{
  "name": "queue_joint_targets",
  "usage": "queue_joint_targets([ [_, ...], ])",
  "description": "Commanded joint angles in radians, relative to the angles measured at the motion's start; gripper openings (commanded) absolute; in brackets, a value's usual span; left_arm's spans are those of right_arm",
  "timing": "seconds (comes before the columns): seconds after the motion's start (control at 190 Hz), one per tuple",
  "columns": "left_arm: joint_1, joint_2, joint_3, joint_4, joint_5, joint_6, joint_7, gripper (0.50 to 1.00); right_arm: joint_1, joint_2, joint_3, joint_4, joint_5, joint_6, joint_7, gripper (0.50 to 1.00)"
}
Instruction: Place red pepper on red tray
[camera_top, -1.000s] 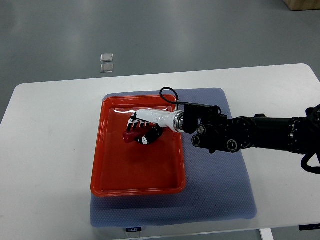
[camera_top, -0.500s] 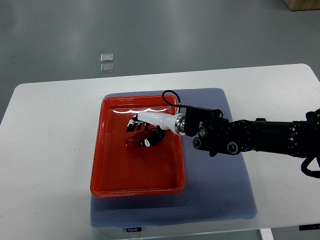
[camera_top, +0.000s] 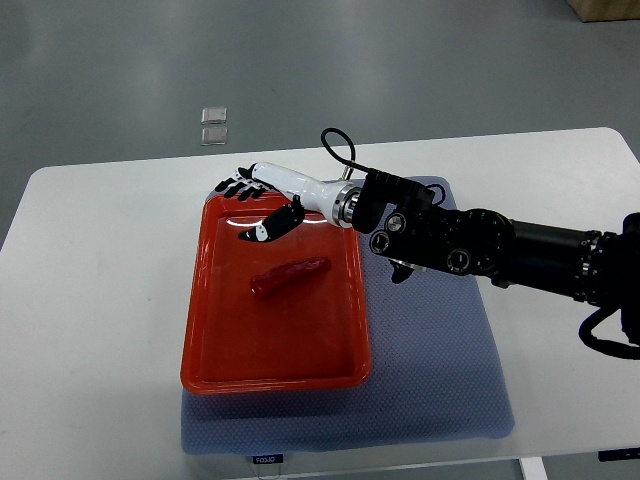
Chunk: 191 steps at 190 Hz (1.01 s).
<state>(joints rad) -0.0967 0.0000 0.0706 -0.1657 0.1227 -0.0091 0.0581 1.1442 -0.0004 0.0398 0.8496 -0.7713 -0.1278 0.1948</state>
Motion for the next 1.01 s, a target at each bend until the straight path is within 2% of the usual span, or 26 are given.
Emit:
queue_joint_targets([
  [0.0,0.000,0.000,0.000,0.000,0.000,0.000,0.000,1.000,-0.061,-0.023,0.144,0.002,0.046,-0.004,0.002,0.789],
  [0.189,0.000,0.000,0.000,0.000,0.000,0.000,0.000,1.000,-0.258,-0.043,0.588,0.006,0.178,-0.001,0.002,0.795],
  [0.284,0.000,0.000,0.000,0.000,0.000,0.000,0.000,1.000,-0.337,-0.029,0.787,0.008,0.253,0.004,0.003,0.864],
  [0.368,0.000,0.000,0.000,0.000,0.000,0.006,0.000,1.000,-0.400,-0.026,0.894,0.006,0.345,0.019,0.003,0.901],
  [0.589,0.000,0.000,0.001,0.000,0.000,0.006,0.000,1.000,-0.518,-0.041,0.982,-0.004,0.561,0.214,0.003,0.913],
  [0.753,0.000,0.000,0.000,0.000,0.000,0.006,0.000,1.000,-0.561,-0.043,0.997,-0.027,0.590,0.332,0.002,0.915],
  [1.0,0.000,0.000,0.001,0.000,0.000,0.006,0.000,1.000,-0.563,-0.043,0.996,-0.037,0.590,0.352,0.002,0.915],
])
